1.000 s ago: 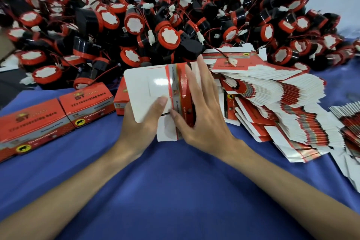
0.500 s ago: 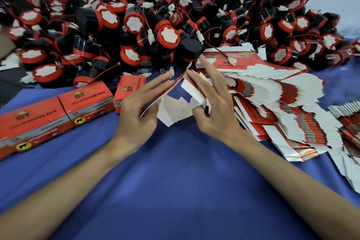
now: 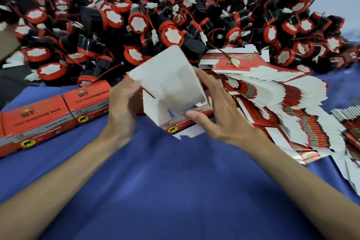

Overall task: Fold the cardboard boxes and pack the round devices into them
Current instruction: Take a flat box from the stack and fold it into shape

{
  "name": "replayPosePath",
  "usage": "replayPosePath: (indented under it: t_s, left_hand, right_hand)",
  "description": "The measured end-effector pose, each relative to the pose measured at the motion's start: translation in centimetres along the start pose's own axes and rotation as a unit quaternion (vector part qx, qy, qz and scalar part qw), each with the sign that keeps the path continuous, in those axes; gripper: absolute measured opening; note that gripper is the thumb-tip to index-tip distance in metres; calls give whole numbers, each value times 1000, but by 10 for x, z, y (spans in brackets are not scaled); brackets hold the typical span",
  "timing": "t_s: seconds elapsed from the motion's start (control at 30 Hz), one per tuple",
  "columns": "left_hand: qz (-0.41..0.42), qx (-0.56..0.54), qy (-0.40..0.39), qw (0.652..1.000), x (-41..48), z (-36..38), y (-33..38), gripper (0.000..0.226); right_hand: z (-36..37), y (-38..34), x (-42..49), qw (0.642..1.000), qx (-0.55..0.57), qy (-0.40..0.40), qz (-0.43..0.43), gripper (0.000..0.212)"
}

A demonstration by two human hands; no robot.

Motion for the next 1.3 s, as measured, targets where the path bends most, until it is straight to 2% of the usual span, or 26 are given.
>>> replayPosePath:
  t_s: [0.07, 0.17, 0.27, 0.4, 0.53, 0.6, 0.63, 0.7, 0.77, 0.8, 0.83, 0.9, 0.93, 1.0, 1.07, 1.13, 1.23, 1.3]
  left_hand:
    - [39, -1, -62, 997, -5, 16, 7, 44]
    - [103, 96, -118, 983, -22, 35, 1, 51]
    - [74, 134, -108, 982, -28, 36, -11, 54]
    - [66, 145, -96, 983, -23, 32, -9, 37]
    - [91, 218, -96, 967, -22, 28, -7, 15]
    - [94, 244, -105, 959, -22, 30, -7, 10]
    - [95, 256, -107, 956, -22, 31, -7, 15]
    - [116, 273, -110, 949, -23, 33, -5, 37]
    - [137, 271, -115, 946, -25, 36, -3, 58]
    - [143, 270, -116, 945, -26, 37, -3, 57]
    - [140, 264, -111, 948, -26, 36, -5, 47]
    - [139, 224, -98, 960, -27, 35, -8, 11]
    - [140, 198, -87, 966, -27, 35, -6, 18]
    - [148, 155, -88, 973, -27, 33, -5, 40]
    - [144, 155, -98, 972, -26, 36, -3, 51]
    - [141, 180, -103, 968, -23, 35, -2, 44]
    - [159, 233, -122, 951, -23, 35, -1, 22]
    - [165, 246, -130, 946, -23, 35, -1, 29]
  right_hand:
    - [1, 0, -3, 992, 93, 51, 73, 72]
    - [13, -5, -14, 976, 168, 54, 128, 67]
    - [19, -4, -25, 968, 199, 47, 145, 51]
    - [18, 0, -28, 969, 205, 64, 126, 35]
    - [20, 0, -28, 969, 205, 66, 118, 26]
    - [19, 1, -28, 972, 188, 76, 121, 28]
    - [17, 1, -28, 971, 186, 85, 122, 33]
    - [16, -3, -28, 969, 189, 106, 119, 41]
    - [15, -5, -28, 968, 185, 122, 118, 36]
    - [15, -5, -28, 968, 174, 131, 122, 32]
    - [15, -6, -28, 969, 163, 139, 125, 28]
    - [13, -5, -27, 965, 174, 148, 127, 17]
    - [12, -4, -26, 961, 193, 148, 128, 17]
    - [13, -2, -25, 950, 241, 144, 133, 31]
    - [13, -1, -24, 951, 246, 142, 125, 35]
    - [14, -1, -23, 956, 224, 147, 117, 30]
    - [15, 1, -24, 948, 250, 152, 127, 30]
    - [15, 0, -24, 950, 250, 144, 120, 36]
Point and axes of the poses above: each hand's wrist, its own x-axis towards the middle knuckle, its own z-axis out of the palm, y = z × x, the point moved 7 cm from there along x, towards the middle knuckle, and after that the axes turned 11 degrees about -x, right-handed, at the moved point
